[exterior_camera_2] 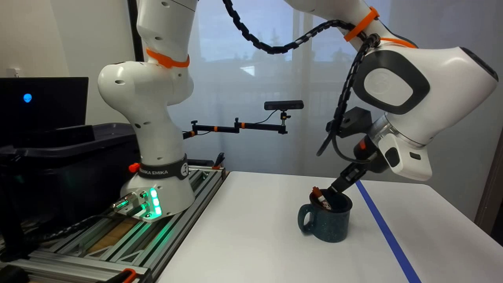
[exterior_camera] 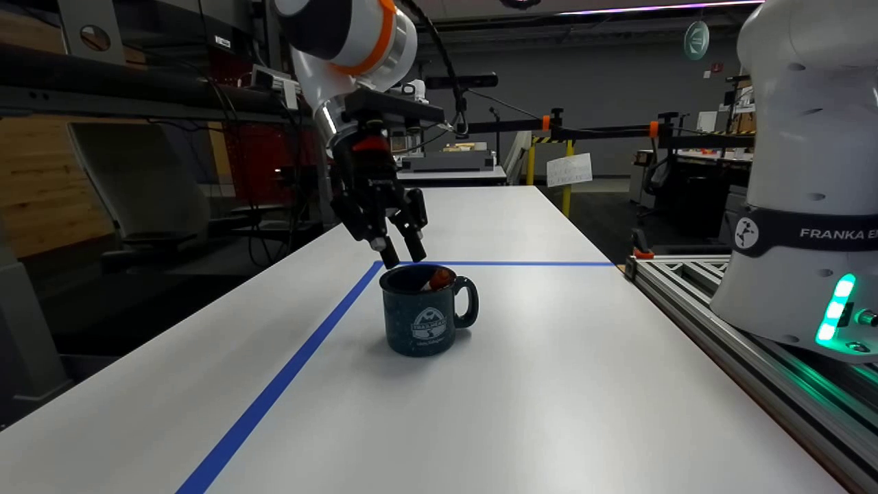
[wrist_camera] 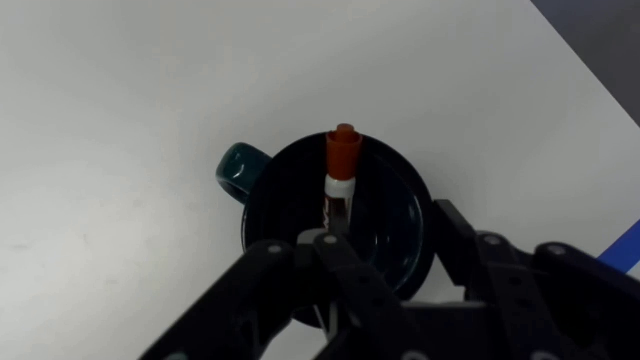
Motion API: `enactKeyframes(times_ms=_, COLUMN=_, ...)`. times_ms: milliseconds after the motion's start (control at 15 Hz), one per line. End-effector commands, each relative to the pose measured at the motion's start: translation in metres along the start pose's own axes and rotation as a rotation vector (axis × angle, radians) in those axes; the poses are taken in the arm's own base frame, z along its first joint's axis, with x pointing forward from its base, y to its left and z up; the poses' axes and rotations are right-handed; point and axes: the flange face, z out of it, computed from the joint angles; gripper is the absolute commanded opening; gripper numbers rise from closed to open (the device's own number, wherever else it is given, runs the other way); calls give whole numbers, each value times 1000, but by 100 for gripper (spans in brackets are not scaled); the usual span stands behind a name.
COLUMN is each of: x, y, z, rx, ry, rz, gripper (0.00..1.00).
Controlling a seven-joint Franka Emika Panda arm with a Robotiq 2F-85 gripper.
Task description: Remove the marker from the cup
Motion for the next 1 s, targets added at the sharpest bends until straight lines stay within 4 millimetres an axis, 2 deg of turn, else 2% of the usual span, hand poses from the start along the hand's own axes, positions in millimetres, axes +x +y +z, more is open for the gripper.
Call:
enactKeyframes(times_ms=0, x=6, y=-4, z=6, rx=-21, ry=-16, rz=21, gripper=42)
enactKeyframes(times_ms=267, x=10, y=2, z=12, rx=-47, ry=-23, rz=27, gripper=41)
enactKeyframes(times_ms=600, x=13, y=4, z=23, rx=-83, ry=-32, rz=23, gripper=47)
enactKeyframes(times_ms=933, x=16, y=3, z=33, rx=-100, ry=-39, rz=17, gripper=44)
